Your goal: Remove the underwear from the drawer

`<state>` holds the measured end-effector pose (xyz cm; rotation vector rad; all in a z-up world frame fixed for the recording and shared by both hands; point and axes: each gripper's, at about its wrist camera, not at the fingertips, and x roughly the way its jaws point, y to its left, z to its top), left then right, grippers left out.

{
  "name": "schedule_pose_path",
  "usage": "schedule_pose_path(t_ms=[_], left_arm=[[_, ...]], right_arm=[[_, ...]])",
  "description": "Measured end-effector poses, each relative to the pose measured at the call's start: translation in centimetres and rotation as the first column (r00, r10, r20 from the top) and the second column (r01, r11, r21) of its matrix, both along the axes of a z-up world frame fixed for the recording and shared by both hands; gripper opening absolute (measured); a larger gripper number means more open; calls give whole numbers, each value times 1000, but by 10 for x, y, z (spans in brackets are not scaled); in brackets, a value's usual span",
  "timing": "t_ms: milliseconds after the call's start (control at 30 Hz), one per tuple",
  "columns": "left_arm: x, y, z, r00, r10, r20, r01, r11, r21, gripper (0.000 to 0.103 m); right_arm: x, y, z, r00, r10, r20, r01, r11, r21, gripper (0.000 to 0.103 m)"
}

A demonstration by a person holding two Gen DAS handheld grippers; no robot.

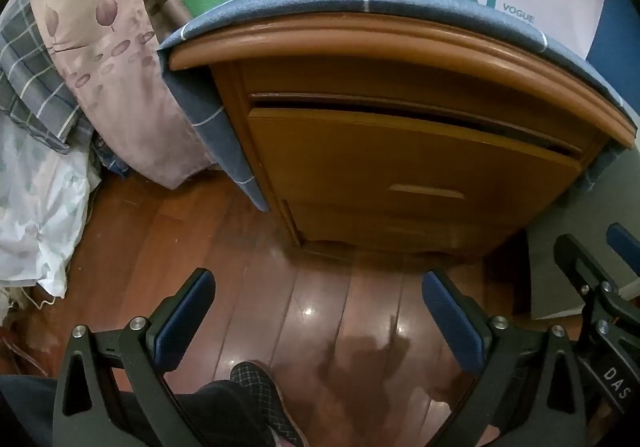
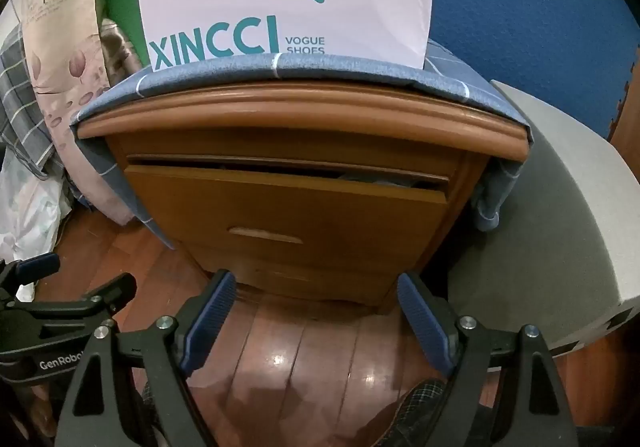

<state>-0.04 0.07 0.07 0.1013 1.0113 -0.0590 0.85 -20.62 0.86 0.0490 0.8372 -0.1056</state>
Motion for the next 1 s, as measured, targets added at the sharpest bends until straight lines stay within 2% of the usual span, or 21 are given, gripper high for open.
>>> schedule_pose_path(t_ms=[1000], left_arm=[[0, 2, -3, 1000, 8, -14, -8, 1000, 12, 103]], right_arm=[[0, 1, -1, 1000, -6, 4, 6, 1000, -6, 85]])
